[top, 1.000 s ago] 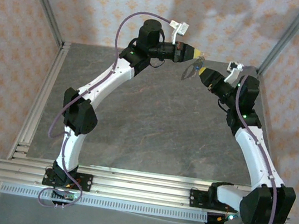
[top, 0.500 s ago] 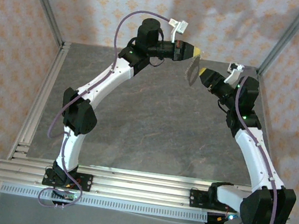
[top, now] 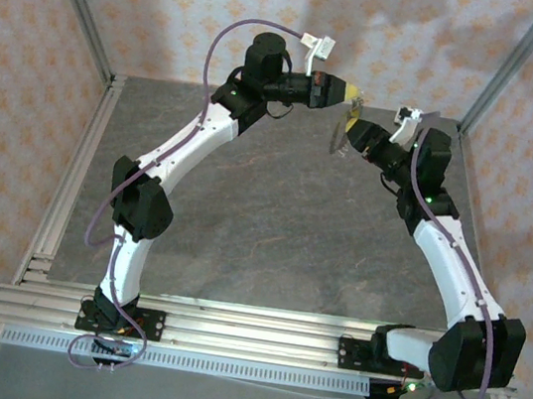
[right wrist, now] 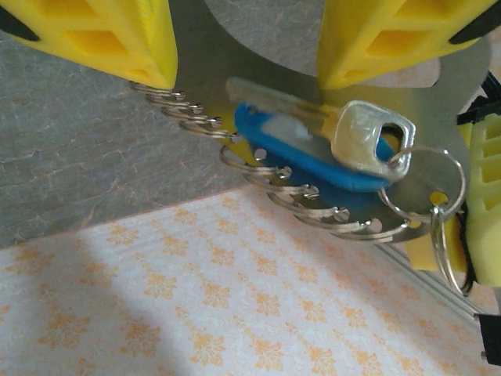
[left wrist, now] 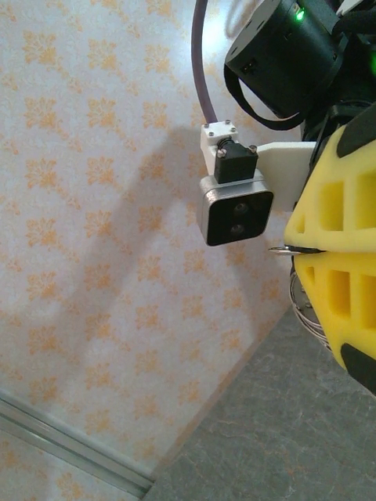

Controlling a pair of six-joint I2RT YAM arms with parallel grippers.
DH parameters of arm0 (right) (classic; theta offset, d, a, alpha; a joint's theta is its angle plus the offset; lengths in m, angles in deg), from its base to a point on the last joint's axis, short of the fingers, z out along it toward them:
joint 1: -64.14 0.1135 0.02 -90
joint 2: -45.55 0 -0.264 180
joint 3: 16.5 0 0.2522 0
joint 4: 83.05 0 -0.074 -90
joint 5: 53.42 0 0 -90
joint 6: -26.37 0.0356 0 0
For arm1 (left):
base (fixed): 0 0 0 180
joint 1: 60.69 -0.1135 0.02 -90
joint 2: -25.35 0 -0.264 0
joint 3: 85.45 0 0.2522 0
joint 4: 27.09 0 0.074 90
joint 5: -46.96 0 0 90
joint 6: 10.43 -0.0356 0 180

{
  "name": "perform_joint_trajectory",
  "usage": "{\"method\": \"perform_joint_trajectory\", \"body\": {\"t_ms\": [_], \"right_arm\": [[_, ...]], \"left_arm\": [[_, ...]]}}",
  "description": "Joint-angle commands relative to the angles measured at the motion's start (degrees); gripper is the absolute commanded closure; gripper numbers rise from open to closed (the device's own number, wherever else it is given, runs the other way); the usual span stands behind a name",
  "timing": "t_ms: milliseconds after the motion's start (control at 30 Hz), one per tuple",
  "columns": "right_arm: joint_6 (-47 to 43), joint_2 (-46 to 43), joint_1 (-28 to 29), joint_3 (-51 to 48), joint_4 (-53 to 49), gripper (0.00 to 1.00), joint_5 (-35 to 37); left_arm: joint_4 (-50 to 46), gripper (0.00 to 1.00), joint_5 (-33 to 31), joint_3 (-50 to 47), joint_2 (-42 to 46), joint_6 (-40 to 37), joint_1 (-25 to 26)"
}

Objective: Put the keys on the keyring

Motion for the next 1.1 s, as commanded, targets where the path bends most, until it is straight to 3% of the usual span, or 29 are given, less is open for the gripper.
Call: {"method": "perform_joint_trajectory", "body": {"t_ms": [0,433,933,1067], "right_arm": [[-1.53,0.43,0.57,2.98,1.72,0.50,-0.82],[-2.50,1.81,0.61,5.89,1.54,0.54,-2.96],[-5.43,-0.06,0.61,5.63,-1.48,0.98,-4.64],[-7.60,-1.64,0.64,5.77,-5.00,1.00,-3.68]], "left_arm": [[4.39,1.00,1.97,2.13,4.15,1.02,-0.15],[4.47,1.00,2.23,2.13,4.08,1.11,0.00],[3.75,1.00,1.46,2.05,4.24,0.51,0.10],[3.51,1.00,1.00,1.78,4.42,0.05,0.09]]}}
